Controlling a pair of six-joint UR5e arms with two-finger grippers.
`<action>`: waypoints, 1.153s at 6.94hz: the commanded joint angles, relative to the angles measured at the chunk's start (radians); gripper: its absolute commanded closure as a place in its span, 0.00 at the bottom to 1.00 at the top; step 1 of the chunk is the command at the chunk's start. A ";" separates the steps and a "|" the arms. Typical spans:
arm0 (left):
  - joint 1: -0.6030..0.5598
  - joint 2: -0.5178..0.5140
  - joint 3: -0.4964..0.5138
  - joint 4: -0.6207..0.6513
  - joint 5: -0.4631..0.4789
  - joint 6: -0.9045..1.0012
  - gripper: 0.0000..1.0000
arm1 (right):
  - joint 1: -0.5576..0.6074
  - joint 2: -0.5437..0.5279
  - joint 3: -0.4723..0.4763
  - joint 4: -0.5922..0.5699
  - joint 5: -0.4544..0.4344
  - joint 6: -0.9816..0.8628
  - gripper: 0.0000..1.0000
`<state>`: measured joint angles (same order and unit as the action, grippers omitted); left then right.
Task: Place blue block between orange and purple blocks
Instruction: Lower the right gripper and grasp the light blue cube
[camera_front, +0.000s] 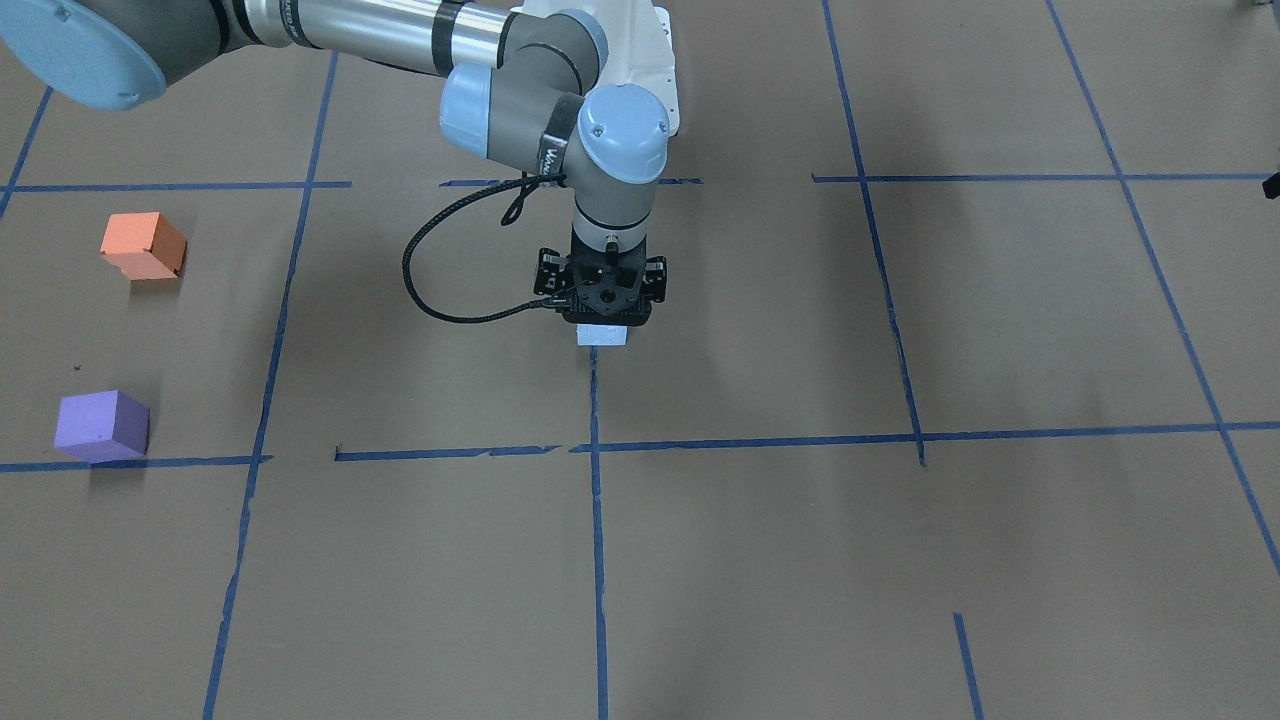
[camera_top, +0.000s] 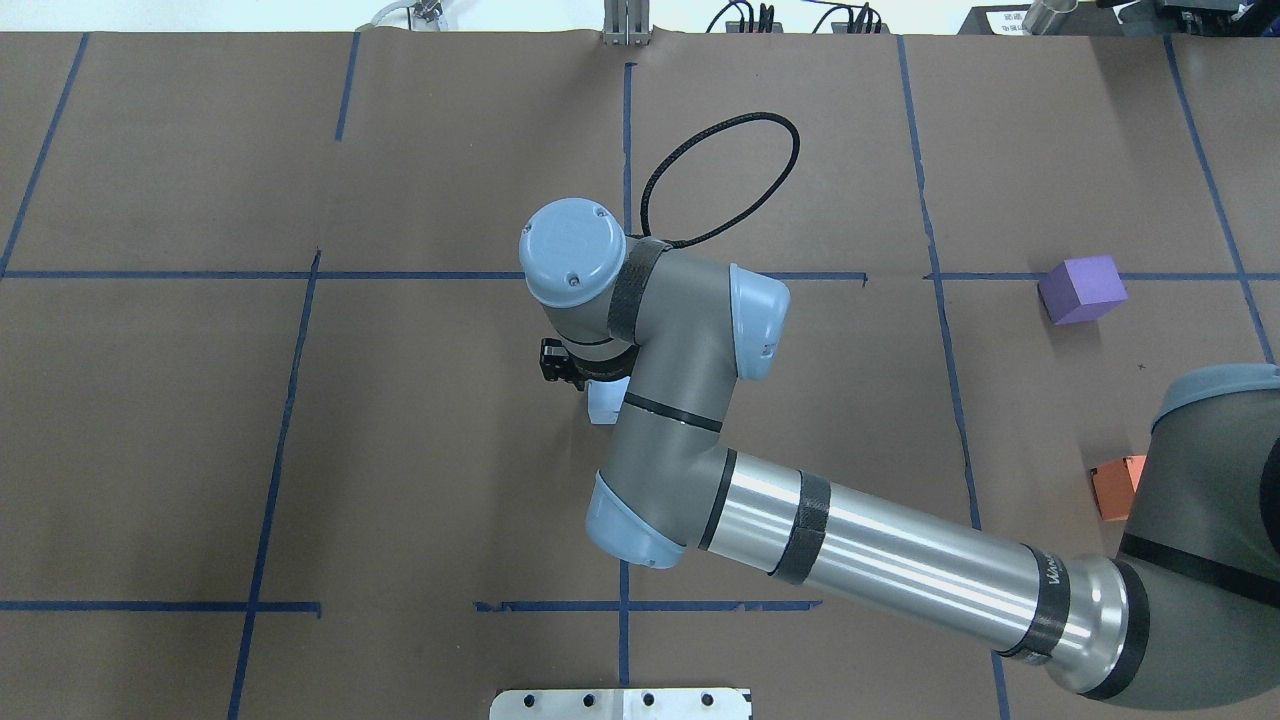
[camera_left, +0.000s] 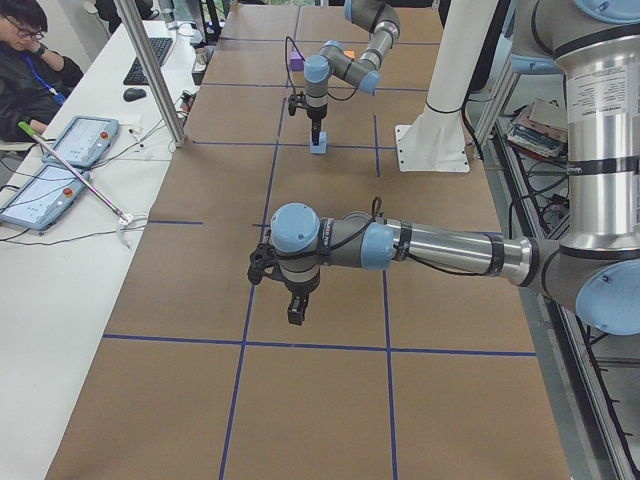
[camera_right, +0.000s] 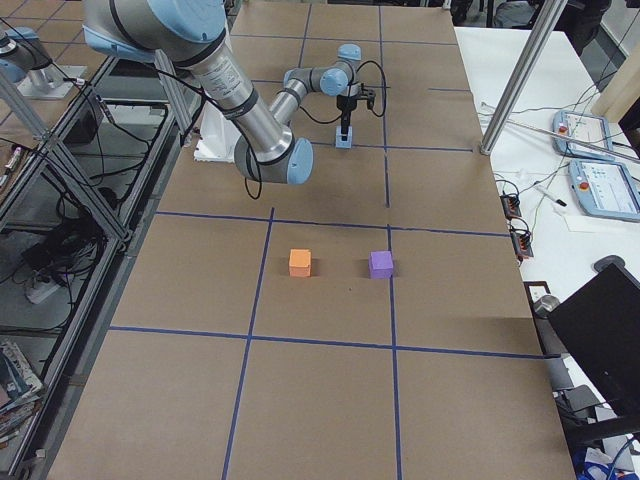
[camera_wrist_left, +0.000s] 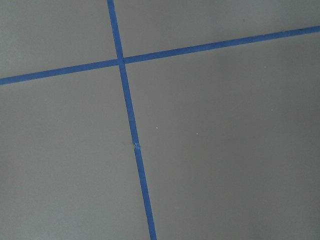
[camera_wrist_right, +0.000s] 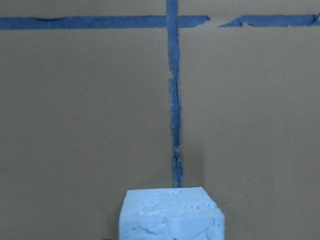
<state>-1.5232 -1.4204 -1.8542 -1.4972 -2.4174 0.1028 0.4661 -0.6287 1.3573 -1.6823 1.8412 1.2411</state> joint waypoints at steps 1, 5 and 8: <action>0.000 0.000 0.004 0.000 0.000 0.000 0.00 | -0.009 -0.016 -0.009 0.001 -0.005 -0.018 0.00; 0.000 0.000 0.004 0.000 0.000 0.002 0.00 | -0.009 -0.016 -0.071 0.148 -0.005 -0.014 0.34; 0.000 -0.002 0.006 0.000 0.001 0.002 0.00 | 0.006 -0.023 -0.040 0.132 0.004 -0.023 0.79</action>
<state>-1.5232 -1.4210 -1.8496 -1.4972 -2.4172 0.1043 0.4639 -0.6468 1.2960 -1.5378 1.8398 1.2186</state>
